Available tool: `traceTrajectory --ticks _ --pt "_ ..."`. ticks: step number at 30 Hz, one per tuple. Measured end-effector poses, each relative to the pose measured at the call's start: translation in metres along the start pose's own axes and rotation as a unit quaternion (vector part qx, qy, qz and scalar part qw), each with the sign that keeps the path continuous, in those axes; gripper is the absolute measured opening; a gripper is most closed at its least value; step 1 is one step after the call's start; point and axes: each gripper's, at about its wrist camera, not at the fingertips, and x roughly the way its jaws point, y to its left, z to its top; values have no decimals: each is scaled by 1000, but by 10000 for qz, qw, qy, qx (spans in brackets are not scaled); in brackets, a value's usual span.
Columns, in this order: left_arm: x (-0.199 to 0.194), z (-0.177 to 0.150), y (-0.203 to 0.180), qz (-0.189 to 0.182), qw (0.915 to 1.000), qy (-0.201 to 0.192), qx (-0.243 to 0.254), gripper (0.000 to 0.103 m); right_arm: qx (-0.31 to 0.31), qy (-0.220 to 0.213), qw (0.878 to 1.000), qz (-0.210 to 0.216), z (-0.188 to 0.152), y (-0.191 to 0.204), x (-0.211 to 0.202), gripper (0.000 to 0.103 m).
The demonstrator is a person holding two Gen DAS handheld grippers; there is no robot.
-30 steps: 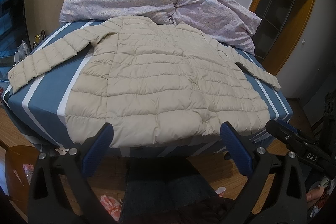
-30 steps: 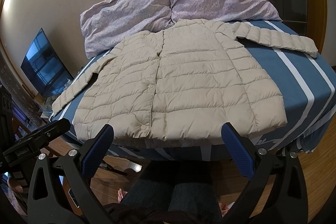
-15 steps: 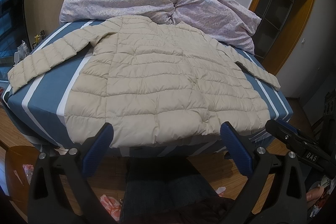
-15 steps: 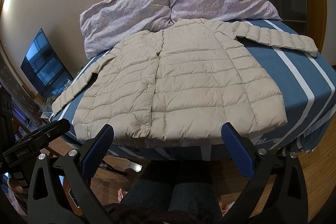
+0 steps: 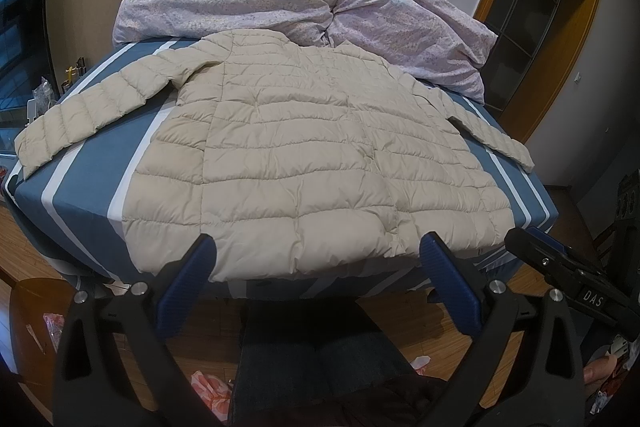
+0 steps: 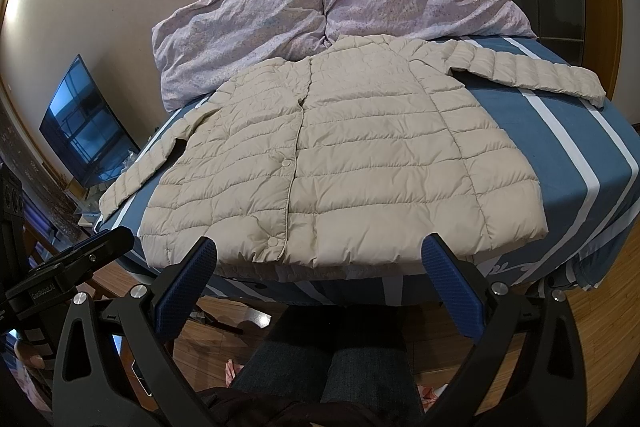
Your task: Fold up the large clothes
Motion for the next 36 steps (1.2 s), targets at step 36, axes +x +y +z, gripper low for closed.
traceTrajectory --ticks 36 --pt "44 22 8 325 9994 113 72 101 105 103 9987 -492 23 -17 36 102"
